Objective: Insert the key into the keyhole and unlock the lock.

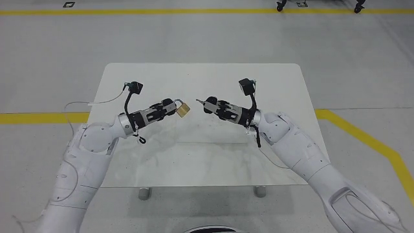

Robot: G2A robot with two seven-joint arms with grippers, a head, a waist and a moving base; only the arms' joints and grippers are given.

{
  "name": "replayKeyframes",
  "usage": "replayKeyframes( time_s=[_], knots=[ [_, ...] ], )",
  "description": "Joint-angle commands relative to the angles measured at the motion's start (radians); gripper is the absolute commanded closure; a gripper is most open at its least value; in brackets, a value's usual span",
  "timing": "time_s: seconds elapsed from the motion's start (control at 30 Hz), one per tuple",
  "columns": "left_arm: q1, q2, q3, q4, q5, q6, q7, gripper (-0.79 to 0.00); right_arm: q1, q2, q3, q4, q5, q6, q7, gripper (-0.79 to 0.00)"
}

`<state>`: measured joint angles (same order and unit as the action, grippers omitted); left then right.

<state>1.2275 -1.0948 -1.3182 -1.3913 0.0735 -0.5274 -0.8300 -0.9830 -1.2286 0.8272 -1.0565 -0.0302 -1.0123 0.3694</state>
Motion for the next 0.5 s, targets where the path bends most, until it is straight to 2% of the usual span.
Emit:
replayKeyframes(
  time_s=[0.0,0.13,0.27,0.47],
  knots=[
    [0.002,0.0,0.0,0.0,-0.002,0.003,0.006,0.0,0.0,0.0,0.0,0.0,0.0,0.0,0.0,0.0],
    [0.022,-0.004,0.001,0.017,-0.121,-0.002,0.033,0.0,-0.008,0.0,0.006,-0.018,-0.006,0.022,-0.015,0.0],
    [-0.002,-0.007,0.009,0.104,-0.326,-0.034,-0.072,0.0,-0.025,-0.003,0.024,-0.047,-0.012,0.043,-0.063,0.0],
    [-0.072,-0.023,0.048,0.252,-0.627,-0.005,-0.261,0.0,-0.028,-0.014,0.04,-0.047,-0.005,0.098,-0.134,0.0]
  ],
)
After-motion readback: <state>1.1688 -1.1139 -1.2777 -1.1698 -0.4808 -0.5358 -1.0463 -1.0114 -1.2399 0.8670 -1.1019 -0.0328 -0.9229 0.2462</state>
